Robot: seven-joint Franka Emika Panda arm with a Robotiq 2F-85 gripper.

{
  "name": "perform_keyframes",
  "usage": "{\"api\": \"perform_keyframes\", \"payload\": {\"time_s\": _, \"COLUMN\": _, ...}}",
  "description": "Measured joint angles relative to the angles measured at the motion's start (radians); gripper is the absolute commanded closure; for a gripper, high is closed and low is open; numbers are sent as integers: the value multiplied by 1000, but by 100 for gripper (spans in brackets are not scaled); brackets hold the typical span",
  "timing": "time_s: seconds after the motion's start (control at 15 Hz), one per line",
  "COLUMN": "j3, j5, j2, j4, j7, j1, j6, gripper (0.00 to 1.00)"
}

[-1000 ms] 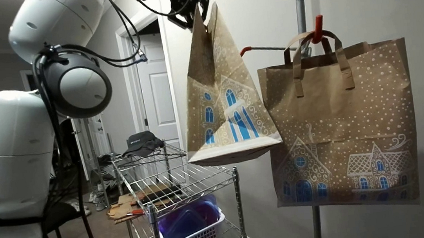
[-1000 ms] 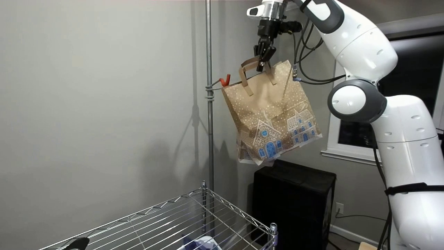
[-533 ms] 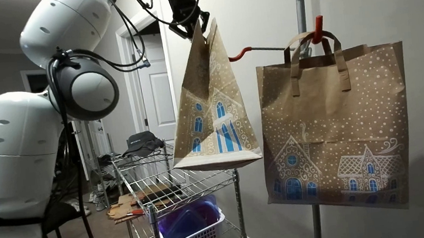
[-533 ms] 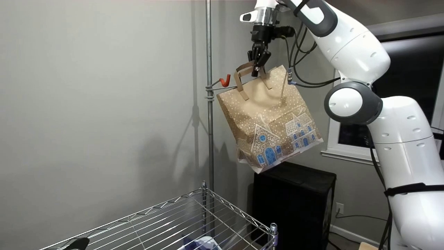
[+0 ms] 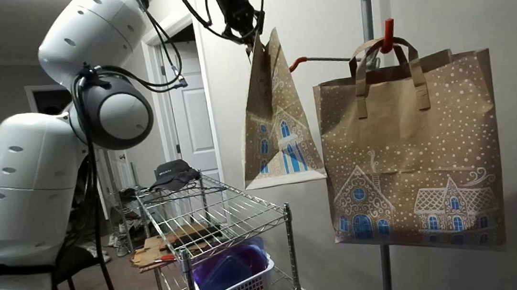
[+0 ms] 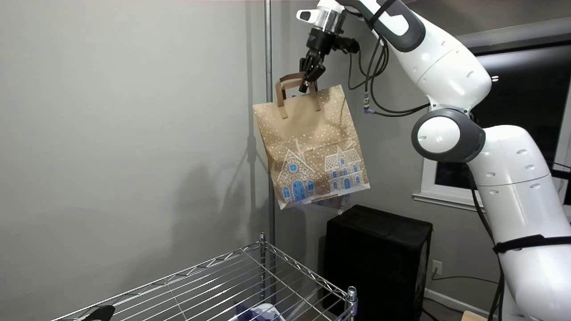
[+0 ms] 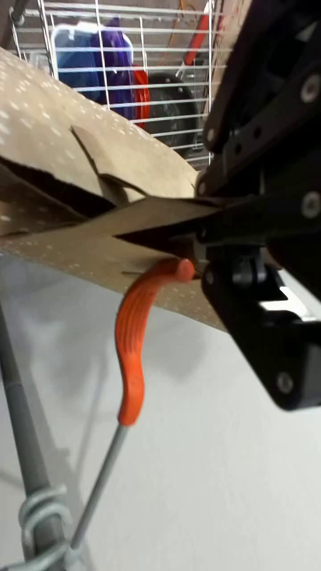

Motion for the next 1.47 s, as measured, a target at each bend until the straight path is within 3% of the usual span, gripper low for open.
{"api": "perform_keyframes", "payload": {"time_s": 0.2, "j3": -1, "j5": -1, "j2": 2, "j4": 0, "j7": 7, "j1": 8, "j6": 91, "gripper": 99}}
{"api": "perform_keyframes", "payload": {"time_s": 1.0, "j3": 1, "j5": 8, "j2": 49, "j4": 4, "j7": 67, "j1": 4, "j6": 105, "gripper": 99}}
{"api": "perform_keyframes", "payload": {"time_s": 1.47, "j3": -33, "j5": -21, "j2": 52, "j4": 4, "j7": 78, "j1": 6, "j6": 235, "gripper": 99}}
